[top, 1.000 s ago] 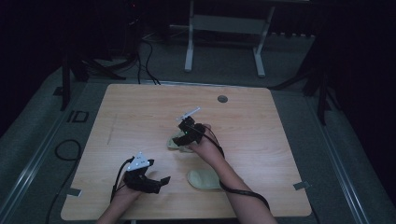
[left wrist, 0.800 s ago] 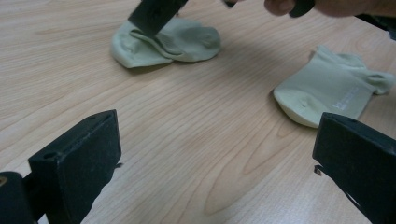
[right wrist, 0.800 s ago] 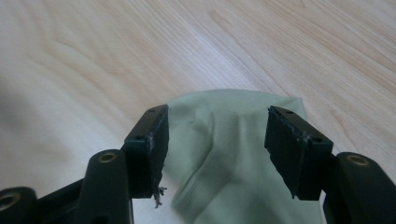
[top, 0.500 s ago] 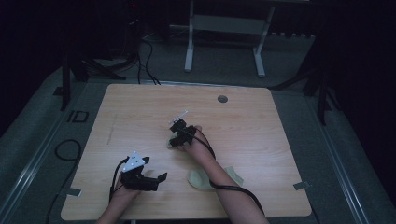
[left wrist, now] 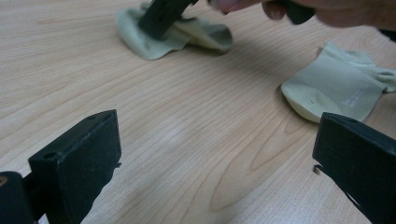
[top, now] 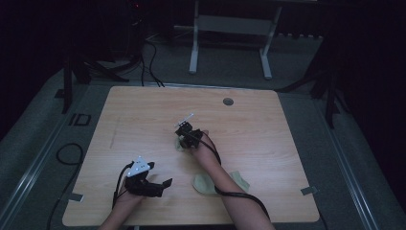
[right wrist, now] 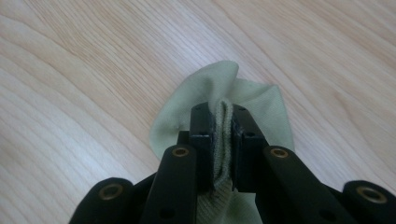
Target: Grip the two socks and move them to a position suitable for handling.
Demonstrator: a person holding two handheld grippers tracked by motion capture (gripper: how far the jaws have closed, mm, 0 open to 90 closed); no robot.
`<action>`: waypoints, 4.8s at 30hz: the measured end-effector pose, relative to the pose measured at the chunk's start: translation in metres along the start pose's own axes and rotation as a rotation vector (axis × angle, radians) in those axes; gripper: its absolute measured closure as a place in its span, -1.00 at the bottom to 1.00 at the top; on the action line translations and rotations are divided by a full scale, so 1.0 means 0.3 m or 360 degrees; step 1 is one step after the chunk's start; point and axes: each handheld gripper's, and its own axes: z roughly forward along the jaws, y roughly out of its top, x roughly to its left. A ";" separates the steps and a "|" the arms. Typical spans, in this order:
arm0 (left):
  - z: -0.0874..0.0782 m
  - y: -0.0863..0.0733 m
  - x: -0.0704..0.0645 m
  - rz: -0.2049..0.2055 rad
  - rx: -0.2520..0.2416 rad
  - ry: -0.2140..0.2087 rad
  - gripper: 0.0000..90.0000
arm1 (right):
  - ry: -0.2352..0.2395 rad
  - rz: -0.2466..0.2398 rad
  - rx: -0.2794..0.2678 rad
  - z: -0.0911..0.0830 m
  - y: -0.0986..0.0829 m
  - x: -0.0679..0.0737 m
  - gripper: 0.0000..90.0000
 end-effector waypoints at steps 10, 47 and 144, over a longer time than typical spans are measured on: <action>0.008 -0.003 -0.004 0.0007 0.0011 -0.0018 -0.98 | -0.0061 0.0028 -0.0088 -0.149 -0.019 -0.065 0.81; 0.113 0.138 -0.090 0.0277 0.0154 -0.0100 -0.82 | -0.0030 0.0238 -0.0054 -0.162 -0.273 -0.060 0.00; 0.480 0.308 -0.035 0.0640 0.0477 -0.0076 0.98 | -0.0047 0.0504 -0.0087 -0.255 -0.511 -0.380 0.99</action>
